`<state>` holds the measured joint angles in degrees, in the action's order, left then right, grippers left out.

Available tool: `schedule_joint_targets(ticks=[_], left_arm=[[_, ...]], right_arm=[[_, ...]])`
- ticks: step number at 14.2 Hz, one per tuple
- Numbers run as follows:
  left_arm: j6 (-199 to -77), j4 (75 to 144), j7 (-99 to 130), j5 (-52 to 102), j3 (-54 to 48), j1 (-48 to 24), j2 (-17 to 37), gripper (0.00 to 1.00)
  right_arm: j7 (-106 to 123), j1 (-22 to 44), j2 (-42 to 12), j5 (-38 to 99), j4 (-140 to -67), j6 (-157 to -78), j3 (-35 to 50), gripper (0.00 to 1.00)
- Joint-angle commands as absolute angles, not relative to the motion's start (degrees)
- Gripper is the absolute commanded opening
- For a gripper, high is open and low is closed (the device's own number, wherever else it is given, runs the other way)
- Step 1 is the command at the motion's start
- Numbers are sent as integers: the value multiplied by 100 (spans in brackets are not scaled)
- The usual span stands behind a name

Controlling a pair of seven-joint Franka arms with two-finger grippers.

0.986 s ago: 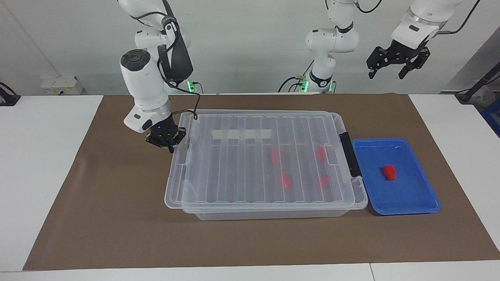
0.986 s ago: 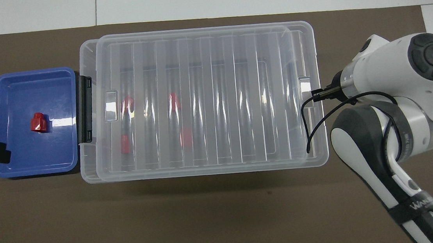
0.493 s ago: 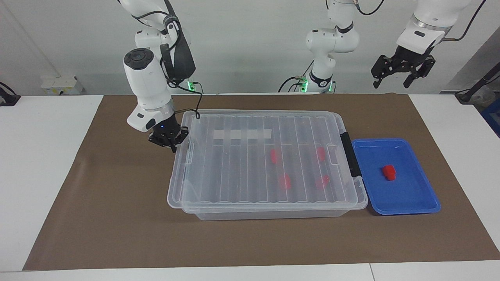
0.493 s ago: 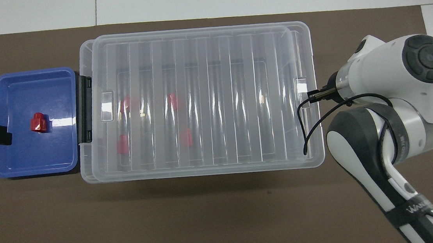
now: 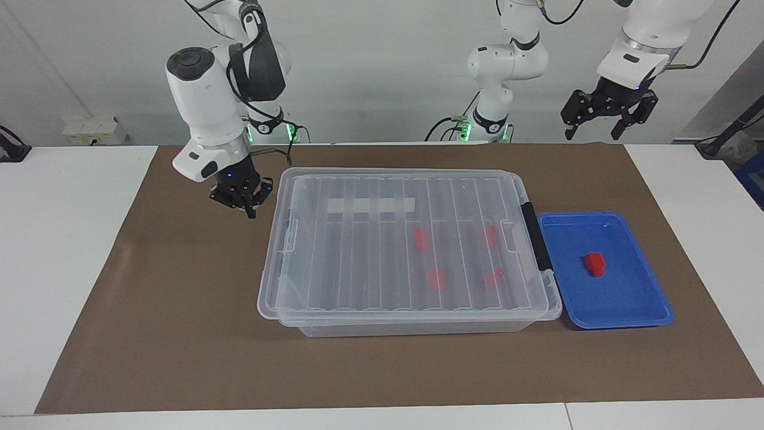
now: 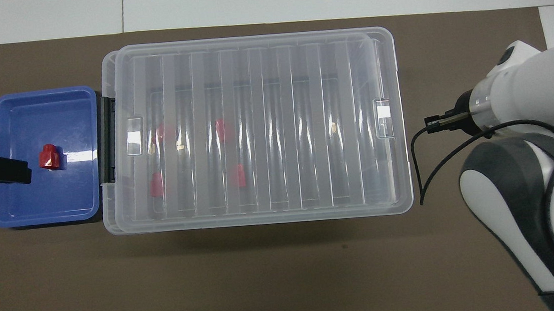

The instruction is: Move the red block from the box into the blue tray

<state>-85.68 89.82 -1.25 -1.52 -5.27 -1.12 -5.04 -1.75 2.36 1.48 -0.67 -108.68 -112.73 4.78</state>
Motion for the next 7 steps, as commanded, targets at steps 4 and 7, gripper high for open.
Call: schedule_joint_targets(ticks=[4, 7], left_arm=[[-8789, 9272, -167, -97, -800, 255, -738, 100], [-8780, 9272, -176, -88, -774, 272, -738, 100]], right_arm=[[-878, -237, 545, 62, -10969, -10828, 457, 63], [-975, -281, 475, -43, -10295, -10330, 457, 98]])
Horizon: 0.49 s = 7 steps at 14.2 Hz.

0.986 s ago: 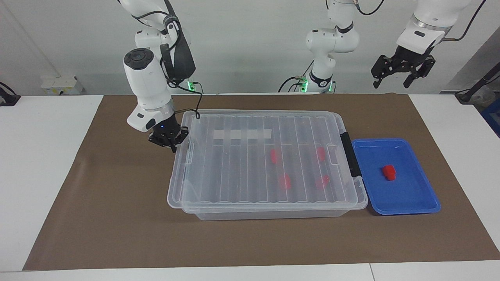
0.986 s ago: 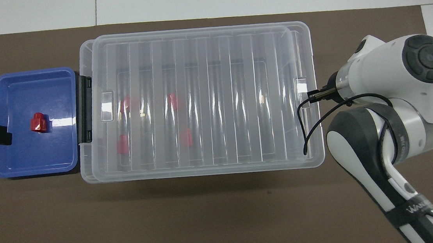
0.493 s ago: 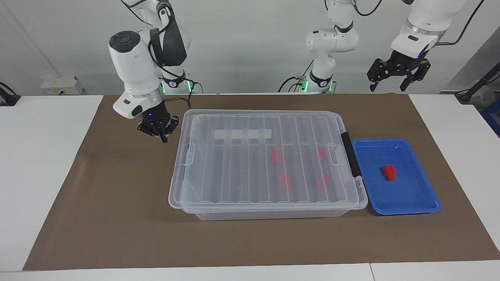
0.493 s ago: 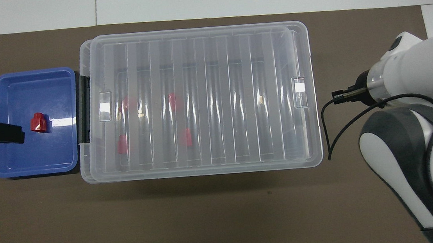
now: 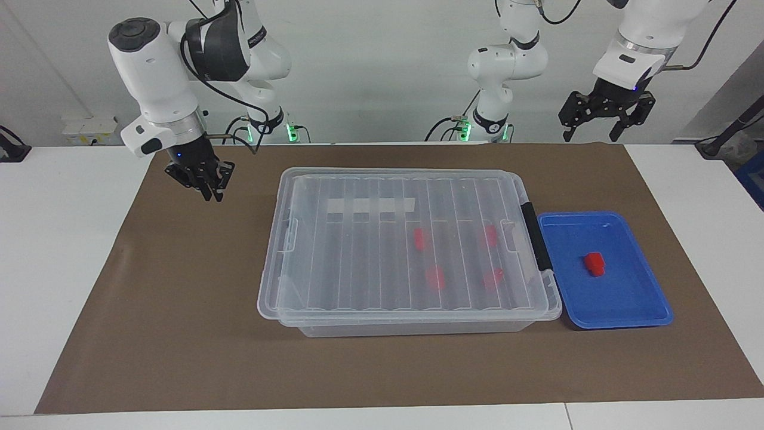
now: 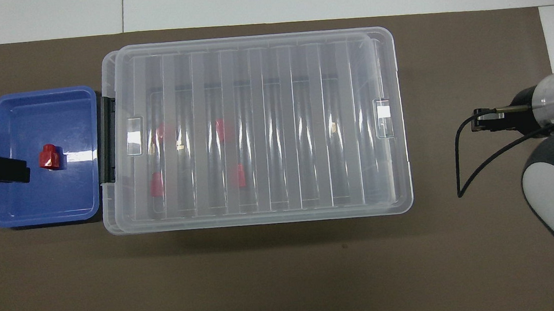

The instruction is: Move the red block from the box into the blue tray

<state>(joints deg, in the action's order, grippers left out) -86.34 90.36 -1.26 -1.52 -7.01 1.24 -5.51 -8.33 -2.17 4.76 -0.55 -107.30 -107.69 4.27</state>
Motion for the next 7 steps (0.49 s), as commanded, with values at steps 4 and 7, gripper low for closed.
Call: schedule_joint_targets(ticks=[4, 7], left_arm=[[-8789, 9272, -176, -88, -765, 255, -738, 100], [-8798, 9255, -176, -88, -738, 246, -695, 100]], right_arm=[[-976, -281, 316, -44, -9327, -9345, 466, 99], [-967, -316, 229, 26, -8826, -8922, 466, 99]])
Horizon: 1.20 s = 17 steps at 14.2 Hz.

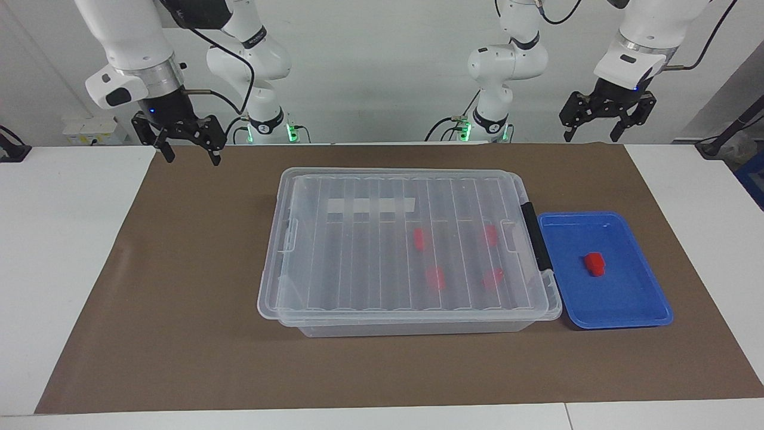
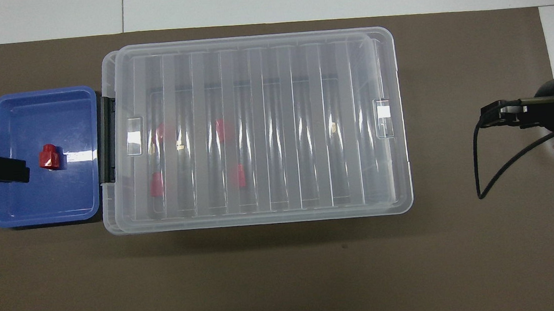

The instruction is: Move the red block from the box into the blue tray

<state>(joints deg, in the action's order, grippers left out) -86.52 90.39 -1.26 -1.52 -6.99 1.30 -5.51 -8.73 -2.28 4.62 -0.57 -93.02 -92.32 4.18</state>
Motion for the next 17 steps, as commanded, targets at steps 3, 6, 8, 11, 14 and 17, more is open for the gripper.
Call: schedule_joint_targets(ticks=[3, 6, 8, 11, 14, 17], left_arm=[[-8754, 9229, -167, -88, -651, 167, -528, 100], [-8701, 9167, -167, -88, -650, 158, -449, 100], [-8605, 9010, -158, -88, -642, 53, -343, 100], [-8561, 8930, -158, -88, -650, 44, -264, 100], [-8464, 8807, -158, -88, -642, 44, -193, 100], [-8455, 8780, -158, -88, -642, 44, -158, 100]], right_arm=[[-958, -316, 36, 44, -8334, -8518, 466, 99], [-906, -334, 70, 9, -8419, -8464, 457, 99], [-888, -387, 131, 52, -8551, -8455, 466, 100], [-809, -387, 298, 62, -8867, -8473, 466, 100], [-809, -387, 325, 70, -8895, -8473, 466, 100], [-817, -378, 325, 70, -8895, -8473, 466, 100]])
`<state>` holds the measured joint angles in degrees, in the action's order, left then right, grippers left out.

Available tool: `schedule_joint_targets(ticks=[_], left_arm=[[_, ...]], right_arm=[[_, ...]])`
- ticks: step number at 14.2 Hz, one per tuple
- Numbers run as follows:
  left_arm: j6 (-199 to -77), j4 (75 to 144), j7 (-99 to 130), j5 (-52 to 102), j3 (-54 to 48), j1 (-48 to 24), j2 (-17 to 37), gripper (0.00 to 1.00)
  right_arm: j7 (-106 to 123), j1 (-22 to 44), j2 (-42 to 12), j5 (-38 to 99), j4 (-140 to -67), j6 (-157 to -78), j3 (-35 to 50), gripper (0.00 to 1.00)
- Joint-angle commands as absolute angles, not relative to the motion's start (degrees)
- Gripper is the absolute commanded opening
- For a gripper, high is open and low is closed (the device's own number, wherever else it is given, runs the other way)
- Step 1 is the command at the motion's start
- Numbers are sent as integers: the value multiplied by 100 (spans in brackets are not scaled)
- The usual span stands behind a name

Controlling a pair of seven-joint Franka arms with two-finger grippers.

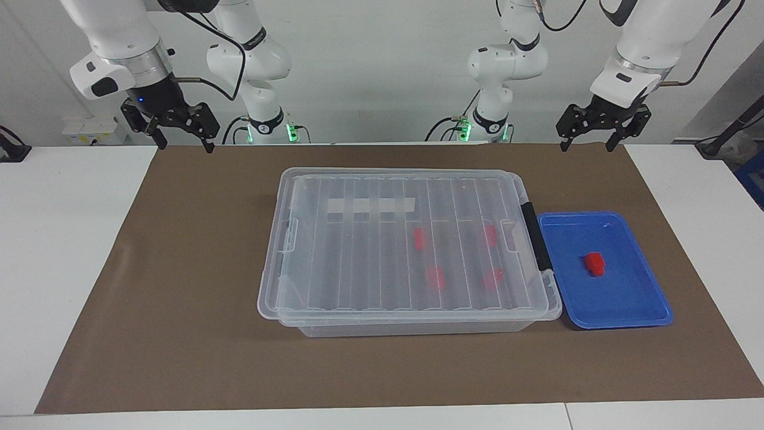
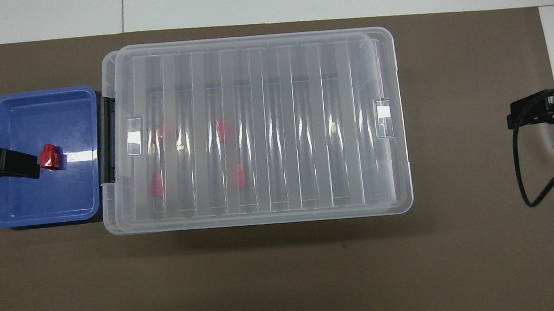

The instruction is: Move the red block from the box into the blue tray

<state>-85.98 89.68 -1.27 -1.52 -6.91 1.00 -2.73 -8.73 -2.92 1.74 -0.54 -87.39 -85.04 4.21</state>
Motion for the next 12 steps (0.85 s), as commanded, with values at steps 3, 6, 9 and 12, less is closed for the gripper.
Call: schedule_joint_targets(ticks=[3, 6, 9, 12], left_arm=[[-8429, 8631, -158, -88, -642, -8, -70, 100], [-8402, 8613, -158, -88, -642, -18, -18, 100], [-8411, 8605, -158, -88, -642, -9, -18, 100], [-8411, 8648, -158, -88, -650, 0, -61, 100]], right_arm=[[-809, -369, 325, 70, -8895, -8473, 466, 100], [-817, -325, 334, 70, -8912, -8473, 466, 100], [-817, -334, 334, 70, -8912, -8473, 466, 100], [-826, -334, 343, 70, -8938, -8473, 466, 100]])
